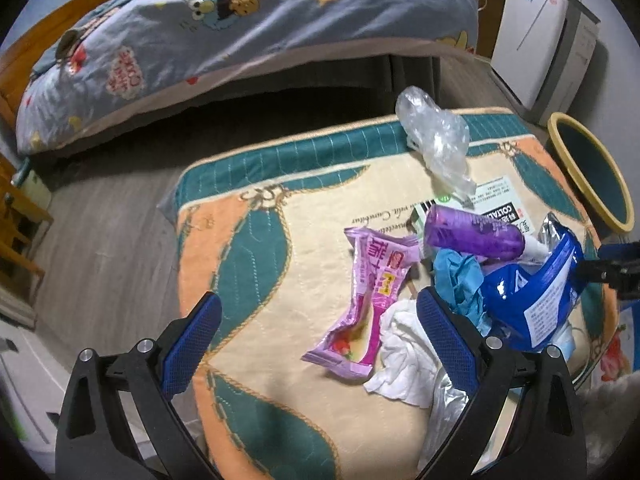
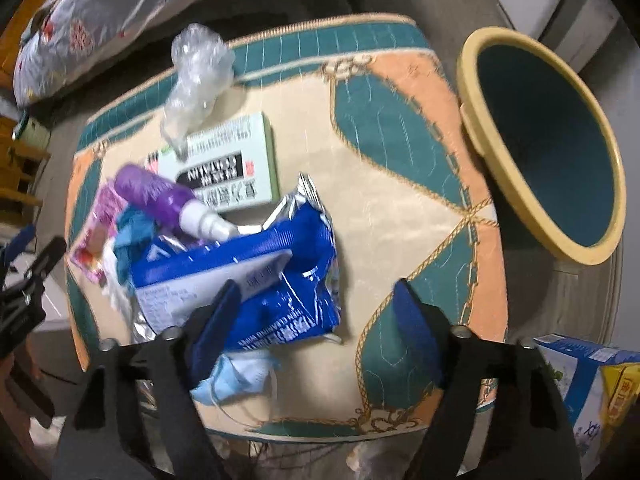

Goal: Collect trash
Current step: 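Move both tools back over the remaining trash on the cushion, then grasp the blue wipes packet with the right tool while the left tool grasps the pink wrapper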

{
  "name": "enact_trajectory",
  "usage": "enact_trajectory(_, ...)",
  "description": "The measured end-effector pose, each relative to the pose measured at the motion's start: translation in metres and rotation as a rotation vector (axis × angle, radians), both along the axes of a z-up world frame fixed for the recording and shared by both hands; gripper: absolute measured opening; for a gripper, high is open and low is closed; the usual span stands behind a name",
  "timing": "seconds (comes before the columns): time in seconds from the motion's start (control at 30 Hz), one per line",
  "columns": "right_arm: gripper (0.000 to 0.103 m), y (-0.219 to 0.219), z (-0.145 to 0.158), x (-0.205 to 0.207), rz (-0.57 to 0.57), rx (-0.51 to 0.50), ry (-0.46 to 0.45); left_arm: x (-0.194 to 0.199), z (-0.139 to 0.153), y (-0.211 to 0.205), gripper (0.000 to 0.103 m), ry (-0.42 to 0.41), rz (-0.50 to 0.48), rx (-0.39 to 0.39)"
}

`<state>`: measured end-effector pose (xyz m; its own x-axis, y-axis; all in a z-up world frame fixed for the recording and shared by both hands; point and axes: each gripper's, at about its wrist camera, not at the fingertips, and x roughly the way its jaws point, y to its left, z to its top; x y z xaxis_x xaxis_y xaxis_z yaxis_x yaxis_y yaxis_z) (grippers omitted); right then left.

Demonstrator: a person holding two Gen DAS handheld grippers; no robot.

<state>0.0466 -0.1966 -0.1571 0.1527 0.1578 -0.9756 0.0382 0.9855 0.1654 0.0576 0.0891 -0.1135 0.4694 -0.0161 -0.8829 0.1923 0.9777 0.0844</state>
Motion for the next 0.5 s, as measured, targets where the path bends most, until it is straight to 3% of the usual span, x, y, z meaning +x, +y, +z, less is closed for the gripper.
enact_trajectory(0.1, 0.051, 0.001, -0.009, 0.002, 0.022, 0.016, 0.023, 0.004, -0.010, -0.005, 0.096, 0.027, -0.011, 0.012)
enact_trajectory(0.17, 0.031, 0.003, -0.011, 0.003, 0.045, 0.026, 0.029, 0.007, -0.018, -0.009, 0.094, 0.050, -0.020, 0.016)
enact_trajectory(0.3, 0.023, 0.009, -0.011, -0.001, 0.104, 0.025, 0.035, 0.010, -0.030, -0.012, 0.089, 0.088, -0.024, 0.011)
enact_trajectory(0.5, 0.021, 0.004, 0.006, -0.007, 0.128, 0.036, -0.003, 0.014, -0.049, -0.010, 0.059, 0.163, -0.028, 0.017)
